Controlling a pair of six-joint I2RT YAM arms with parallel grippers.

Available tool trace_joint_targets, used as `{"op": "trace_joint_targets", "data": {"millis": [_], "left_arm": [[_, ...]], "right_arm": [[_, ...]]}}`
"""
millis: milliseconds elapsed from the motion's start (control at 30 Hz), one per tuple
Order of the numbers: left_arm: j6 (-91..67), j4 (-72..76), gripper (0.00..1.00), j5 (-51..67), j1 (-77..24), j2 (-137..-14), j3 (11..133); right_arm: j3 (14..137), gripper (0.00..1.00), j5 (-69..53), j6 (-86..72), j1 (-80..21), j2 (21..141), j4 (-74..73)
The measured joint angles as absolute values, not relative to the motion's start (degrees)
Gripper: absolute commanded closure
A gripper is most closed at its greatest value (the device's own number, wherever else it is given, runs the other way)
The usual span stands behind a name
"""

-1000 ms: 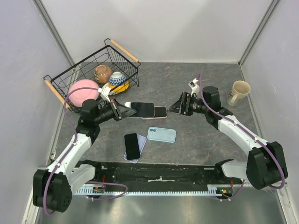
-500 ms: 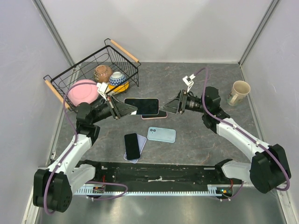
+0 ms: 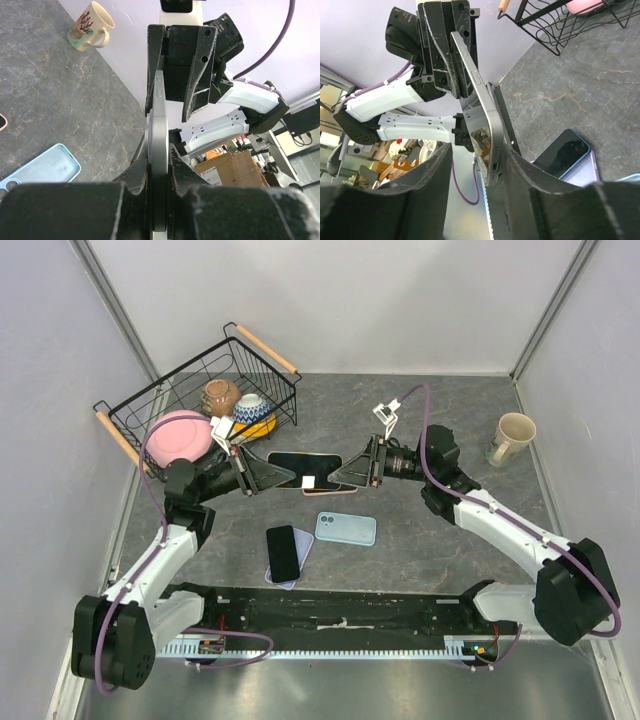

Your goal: Put the phone into the phone case

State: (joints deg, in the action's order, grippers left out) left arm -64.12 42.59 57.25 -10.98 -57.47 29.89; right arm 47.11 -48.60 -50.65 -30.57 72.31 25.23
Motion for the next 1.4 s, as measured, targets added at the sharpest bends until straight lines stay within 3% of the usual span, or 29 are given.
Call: {"op": "trace_joint_targets", "data": {"millis": [67, 167, 300, 433, 533, 633, 667, 767, 800, 900, 1100, 1400], "left_arm": [[-64.2, 42.6, 0.98, 57.4, -11.0, -57.5, 29.9], [-64.4, 42.7, 0.98, 57.6, -11.0, -57.6, 29.9], [-64.9, 43.9, 0.98, 58.2, -10.9, -57.6, 29.9], [-66.2, 44.2, 0.98, 58.7, -10.6, -57.6, 29.9], [-66.2, 44.1, 0.88, 58.7, -10.6, -57.6, 30.0], [-66.0, 43.1, 0.68, 58.8, -10.6, -57.6, 30.2], [-65.6, 42.0, 0.51, 58.7, -10.6, -57.5, 30.4], [-63.5, 39.1, 0.25, 58.7, -10.6, -57.5, 31.0], [-62.9, 38.1, 0.22, 58.7, -10.7, -57.5, 31.4], [-60.3, 33.8, 0.16, 58.7, -10.7, -57.1, 32.9], [-49.7, 17.9, 0.14, 55.6, -10.8, -57.0, 37.0], [-28.4, -14.0, 0.15, 37.1, -14.2, -59.0, 49.5]], "right_arm": [[47.2, 0.56, -48.6, -51.0, -30.7, 72.6, 25.7], [47.3, 0.71, -48.6, -51.5, -31.0, 73.2, 26.4], [47.3, 1.0, -48.3, -52.8, -31.0, 73.9, 27.1], [47.4, 1.0, -49.0, -53.2, -31.0, 74.0, 28.5], [47.4, 1.0, -49.1, -53.2, -31.0, 74.0, 28.6], [47.4, 1.0, -49.0, -52.7, -31.0, 74.0, 27.8], [47.6, 1.0, -49.0, -52.5, -31.0, 74.0, 27.5], [48.9, 1.0, -48.1, -50.6, -31.6, 74.0, 24.5], [49.1, 1.0, -47.6, -49.6, -31.8, 74.0, 23.1], [50.3, 1.0, -45.7, -46.6, -32.0, 74.0, 18.2], [52.4, 1.0, -42.0, -39.3, -32.3, 73.2, 8.7], [50.3, 1.0, -33.8, -30.7, -31.4, 71.0, -5.0]]}}
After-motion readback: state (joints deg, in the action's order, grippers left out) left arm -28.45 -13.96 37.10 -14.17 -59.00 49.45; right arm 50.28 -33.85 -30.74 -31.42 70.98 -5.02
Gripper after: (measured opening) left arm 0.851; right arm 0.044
